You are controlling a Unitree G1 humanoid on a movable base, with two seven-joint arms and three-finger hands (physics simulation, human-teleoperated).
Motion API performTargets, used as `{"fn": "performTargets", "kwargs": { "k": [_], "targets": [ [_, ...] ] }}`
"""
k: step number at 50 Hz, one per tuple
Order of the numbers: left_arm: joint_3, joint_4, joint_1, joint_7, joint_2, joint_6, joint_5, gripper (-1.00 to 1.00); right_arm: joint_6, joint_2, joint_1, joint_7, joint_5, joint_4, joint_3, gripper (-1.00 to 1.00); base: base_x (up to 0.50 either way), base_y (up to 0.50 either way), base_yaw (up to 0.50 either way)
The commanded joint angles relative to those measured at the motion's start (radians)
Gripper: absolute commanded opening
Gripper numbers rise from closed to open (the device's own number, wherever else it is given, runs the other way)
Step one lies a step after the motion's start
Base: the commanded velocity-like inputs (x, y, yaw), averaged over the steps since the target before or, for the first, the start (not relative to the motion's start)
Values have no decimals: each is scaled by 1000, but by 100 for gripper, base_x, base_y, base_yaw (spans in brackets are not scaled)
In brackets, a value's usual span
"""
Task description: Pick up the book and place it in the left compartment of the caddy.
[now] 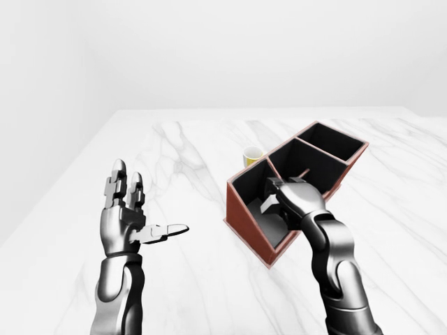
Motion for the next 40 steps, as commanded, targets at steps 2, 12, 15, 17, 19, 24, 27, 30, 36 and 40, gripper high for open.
{"fn": "performTargets", "kwargs": {
  "k": [2, 12, 15, 17, 19, 24, 27, 30, 36, 40],
  "targets": [
    [-2, 1, 0, 0, 0, 0, 0, 100, 0, 7, -15, 0, -27, -4, 1, 100, 0, 0, 0],
    [-4, 2, 0, -1, 0, 0, 1, 100, 0, 9, -23, 0, -27, -5, 0, 100, 0, 0, 0],
    [-4, -1, 1, -1, 0, 0, 0, 100, 0, 8, -23, 0, -27, -7, 1, 100, 0, 0, 0],
    [-4, -1, 1, -1, 0, 0, 0, 100, 0, 8, -25, 0, -25, -6, 0, 100, 0, 0, 0],
    [-5, 0, 1, -1, 0, 0, 1, 100, 0, 8, -25, 0, -24, -7, 0, 100, 0, 0, 0],
    [-11, -3, 4, -1, -2, 0, 5, 100, 0, 9, -21, 0, -22, -8, 0, 100, 0, 0, 0],
    [-5, -60, -6, 15, 6, 0, -5, 100, 0, 6, -22, 0, -18, -8, -3, 100, 0, 0, 0],
    [-4, -34, -2, 5, -1, 0, 0, 100, 0, 3, -22, 0, -18, -18, -7, 100, 0, 0, 0],
    [-6, -3, -2, 2, -2, 0, 3, 100, 0, -34, -33, 0, 3, -51, 13, 100, 0, 0, 0],
    [-6, -4, -2, 3, -1, 0, 0, 100, 0, -160, -65, 0, 94, -118, 90, 100, 0, 0, 0]
  ]
}}
